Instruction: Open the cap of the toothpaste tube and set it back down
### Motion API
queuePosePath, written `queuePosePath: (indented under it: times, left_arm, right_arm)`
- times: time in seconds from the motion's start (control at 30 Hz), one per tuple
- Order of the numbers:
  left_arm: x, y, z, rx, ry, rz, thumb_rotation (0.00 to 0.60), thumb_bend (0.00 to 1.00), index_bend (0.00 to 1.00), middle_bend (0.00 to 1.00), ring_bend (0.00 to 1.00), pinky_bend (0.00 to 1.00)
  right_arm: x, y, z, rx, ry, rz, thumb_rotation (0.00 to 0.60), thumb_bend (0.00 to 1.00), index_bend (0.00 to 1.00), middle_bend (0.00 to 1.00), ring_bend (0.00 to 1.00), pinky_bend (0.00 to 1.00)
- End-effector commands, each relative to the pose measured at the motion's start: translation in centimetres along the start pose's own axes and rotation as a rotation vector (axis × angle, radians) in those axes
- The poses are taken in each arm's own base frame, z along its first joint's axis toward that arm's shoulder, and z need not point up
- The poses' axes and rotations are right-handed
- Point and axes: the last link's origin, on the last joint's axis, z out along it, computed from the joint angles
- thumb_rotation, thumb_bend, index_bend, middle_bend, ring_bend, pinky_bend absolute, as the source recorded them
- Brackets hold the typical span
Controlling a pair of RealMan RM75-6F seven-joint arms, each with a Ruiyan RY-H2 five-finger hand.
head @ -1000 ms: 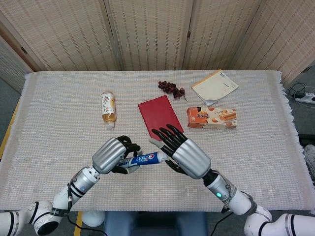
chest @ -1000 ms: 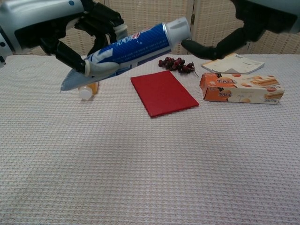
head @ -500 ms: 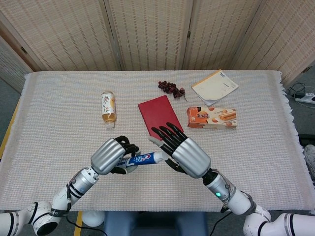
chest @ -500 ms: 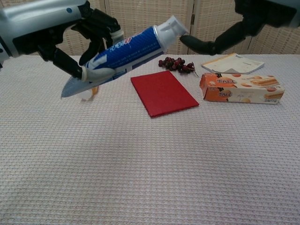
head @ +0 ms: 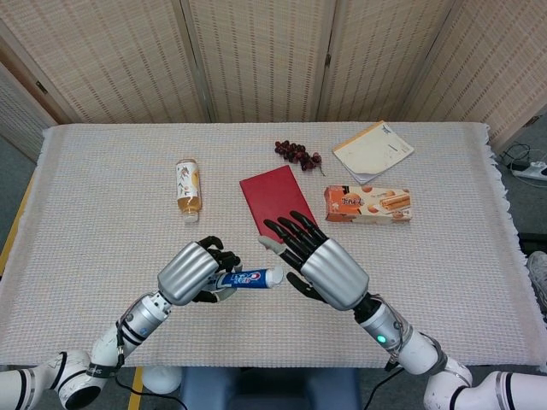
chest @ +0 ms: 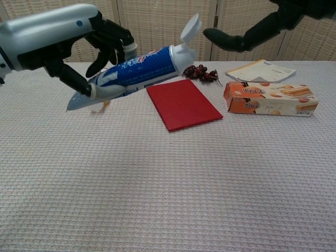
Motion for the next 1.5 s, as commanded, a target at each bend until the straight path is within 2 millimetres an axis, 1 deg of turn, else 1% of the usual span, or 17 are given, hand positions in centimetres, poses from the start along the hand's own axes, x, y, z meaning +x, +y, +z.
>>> queuePosePath:
  times: [0.03, 0.23, 0.5, 0.63, 0.7, 0.87, 0.97, 1.1, 1.23, 1.37, 1.5]
  left_arm:
    - [-0.1, 0.0, 0.0, 0.002, -0.004, 0.01, 0.6, 0.68, 0.83, 0.79, 0.75, 0.39]
    - [-0.4, 0.0, 0.1, 0.002, -0.004, 0.05, 0.6, 0.68, 0.83, 0.79, 0.75, 0.39]
    - [-0.5, 0.2, 0.1, 0.006, -0.003, 0.058, 0.6, 0.68, 0.83, 0.79, 0.75, 0.39]
    - [-0.6, -0.4, -0.1, 0.025, -0.004, 0.06, 0.6, 0.68, 0.83, 0.79, 0.75, 0.39]
    - [-0.7, -0.7, -0.2, 0.036, -0.006, 0.052, 0.6, 0.68, 0.83, 0.79, 0.75, 0.39]
    - [-1.4, -2.5, -0.7, 0.078, -0.028, 0.044, 0.6, 0.68, 0.82, 0.79, 0.73, 0.39]
    - [-2.4, -3.6, -0.8, 0.098, -0.054, 0.072, 0.6, 0.68, 0.82, 0.79, 0.72, 0.39]
    - [-4.5, -5.0, -0.6, 0.102, -0.102, 0.176, 0.6, 0.68, 0.81, 0.79, 0.71, 0.38]
    - [-6.7, -6.0, 0.1, 0.096, -0.139, 0.269, 0.6, 0.68, 0.79, 0.79, 0.68, 0.37]
    - [-8.8, -7.0, 0.7, 0.12, -0.181, 0.31, 0.6, 0.68, 0.76, 0.74, 0.64, 0.37]
    - [-10.4, -7.3, 1.1, 0.132, -0.211, 0.341, 0.6, 0.67, 0.72, 0.68, 0.59, 0.36]
  right_arm:
    - [-0.1, 0.0, 0.1, 0.001, -0.002, 0.004, 0.6, 0.51, 0.0, 0.0, 0.0, 0.0]
    - [-0.4, -0.5, 0.5, 0.015, -0.013, 0.009, 0.6, 0.51, 0.0, 0.0, 0.0, 0.0]
    - [-0.9, -0.9, 1.5, 0.02, -0.034, 0.002, 0.6, 0.51, 0.0, 0.0, 0.0, 0.0]
    - [-0.6, -0.8, 1.2, 0.015, -0.025, 0.0, 0.6, 0.51, 0.0, 0.0, 0.0, 0.0]
    - [-0.5, -0.6, 0.7, 0.008, -0.024, -0.004, 0.6, 0.51, 0.0, 0.0, 0.0, 0.0]
    - [0.5, 1.1, -2.4, -0.063, -0.026, -0.043, 0.6, 0.51, 0.0, 0.0, 0.0, 0.0]
    - [1.4, 2.4, -4.3, -0.117, -0.005, -0.069, 0.6, 0.51, 0.0, 0.0, 0.0, 0.0]
    - [2.7, 4.2, -6.5, -0.19, 0.02, -0.088, 0.6, 0.51, 0.0, 0.0, 0.0, 0.0]
    - [3.2, 5.7, -8.2, -0.246, 0.017, -0.114, 0.6, 0.51, 0.0, 0.0, 0.0, 0.0]
    - [3.3, 6.9, -9.5, -0.299, 0.004, -0.119, 0.6, 0.51, 0.0, 0.0, 0.0, 0.0]
    - [3.0, 7.7, -10.3, -0.336, -0.012, -0.116, 0.6, 0.51, 0.0, 0.0, 0.0, 0.0]
